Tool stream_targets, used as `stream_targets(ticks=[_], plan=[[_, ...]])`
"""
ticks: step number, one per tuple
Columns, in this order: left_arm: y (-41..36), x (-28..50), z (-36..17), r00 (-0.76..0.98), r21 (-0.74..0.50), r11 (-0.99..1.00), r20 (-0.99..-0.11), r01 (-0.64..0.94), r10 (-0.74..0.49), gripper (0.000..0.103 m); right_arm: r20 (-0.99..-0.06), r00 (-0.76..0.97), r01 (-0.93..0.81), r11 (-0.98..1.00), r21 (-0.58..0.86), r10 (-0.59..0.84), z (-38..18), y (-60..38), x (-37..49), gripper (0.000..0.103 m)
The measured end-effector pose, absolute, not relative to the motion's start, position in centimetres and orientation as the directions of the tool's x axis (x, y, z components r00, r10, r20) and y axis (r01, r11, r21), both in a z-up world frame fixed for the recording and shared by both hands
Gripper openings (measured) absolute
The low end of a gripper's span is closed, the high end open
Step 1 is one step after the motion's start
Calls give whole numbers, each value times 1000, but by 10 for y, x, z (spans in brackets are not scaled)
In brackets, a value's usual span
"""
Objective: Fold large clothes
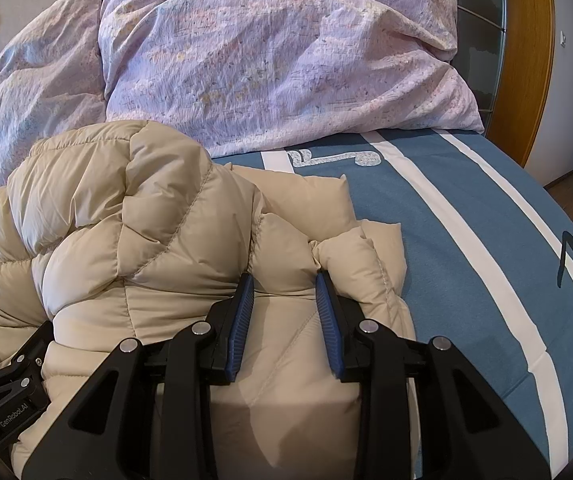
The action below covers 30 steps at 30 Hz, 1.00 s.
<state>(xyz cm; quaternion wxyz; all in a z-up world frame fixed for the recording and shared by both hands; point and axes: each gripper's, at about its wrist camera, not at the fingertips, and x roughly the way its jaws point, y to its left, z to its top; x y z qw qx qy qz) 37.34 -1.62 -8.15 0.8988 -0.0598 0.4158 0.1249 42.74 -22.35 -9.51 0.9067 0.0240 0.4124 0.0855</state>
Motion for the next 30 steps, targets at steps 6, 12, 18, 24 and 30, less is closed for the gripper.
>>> stream_targets(ticks=[6, 12, 18, 24, 30], plan=[[-17, 374, -82, 623, -3, 962, -762, -275, 176, 101, -744, 645, -136, 984, 113, 175, -95, -224, 427, 34], [-17, 374, -82, 624, -3, 962, -762, -275, 176, 101, -744, 646, -136, 984, 113, 174, -95, -224, 427, 34], [-17, 374, -82, 625, -4, 961, -761, -275, 176, 101, -743, 646, -137, 984, 113, 175, -96, -223, 427, 34], [-17, 374, -83, 625, -4, 961, -760, -275, 176, 101, -743, 646, -138, 984, 114, 177, -96, -224, 427, 34], [-18, 373, -82, 625, -2, 962, -761, -272, 175, 101, -755, 630, -157, 982, 108, 184, -91, -225, 427, 35]])
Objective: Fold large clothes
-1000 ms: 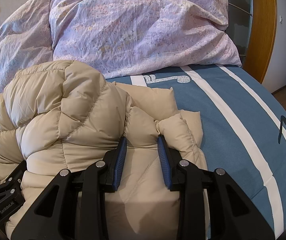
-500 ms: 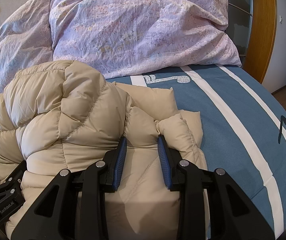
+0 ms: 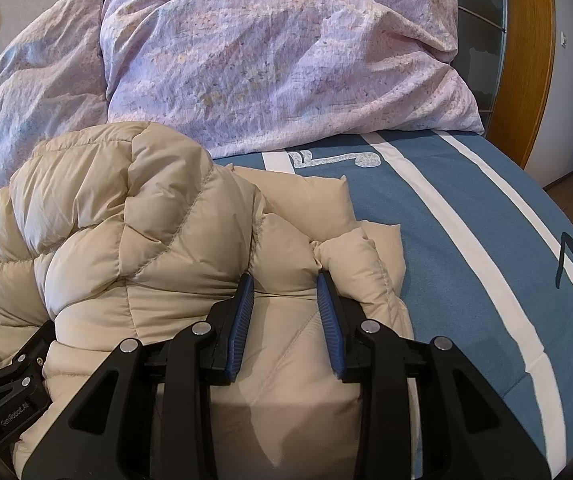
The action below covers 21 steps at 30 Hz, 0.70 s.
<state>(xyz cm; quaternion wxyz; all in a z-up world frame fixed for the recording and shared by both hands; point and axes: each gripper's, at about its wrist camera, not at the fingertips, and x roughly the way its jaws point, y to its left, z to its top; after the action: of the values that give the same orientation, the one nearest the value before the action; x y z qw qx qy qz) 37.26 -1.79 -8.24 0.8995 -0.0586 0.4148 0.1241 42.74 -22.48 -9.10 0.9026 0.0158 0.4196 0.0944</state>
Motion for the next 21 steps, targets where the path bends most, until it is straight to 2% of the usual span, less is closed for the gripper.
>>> stream_targets(ticks=[1, 3, 5, 6, 8, 14, 21], plan=[[-17, 370, -80, 620, -3, 965, -767, -262, 165, 101, -758, 623, -166, 980, 112, 192, -88, -227, 426, 38], [-11, 361, -74, 620, -38, 968, -774, -250, 129, 101, -755, 609, -184, 969, 163, 243, -76, -239, 422, 51], [-1, 350, -67, 628, -93, 964, -773, -251, 89, 101, -735, 606, -186, 952, 242, 304, -63, -259, 416, 92], [6, 343, -61, 637, -120, 960, -767, -252, 72, 101, -725, 618, -163, 952, 261, 304, -56, -272, 413, 98], [16, 331, -53, 653, -131, 955, -753, -267, 79, 101, -713, 624, -148, 944, 295, 320, -49, -288, 411, 98], [35, 325, -54, 628, -113, 948, -771, -299, 106, 101, -733, 451, -90, 843, 531, 510, -74, -323, 430, 99], [33, 324, -61, 619, -123, 956, -782, -268, 73, 101, -713, 350, -80, 778, 623, 607, -99, -316, 433, 100]])
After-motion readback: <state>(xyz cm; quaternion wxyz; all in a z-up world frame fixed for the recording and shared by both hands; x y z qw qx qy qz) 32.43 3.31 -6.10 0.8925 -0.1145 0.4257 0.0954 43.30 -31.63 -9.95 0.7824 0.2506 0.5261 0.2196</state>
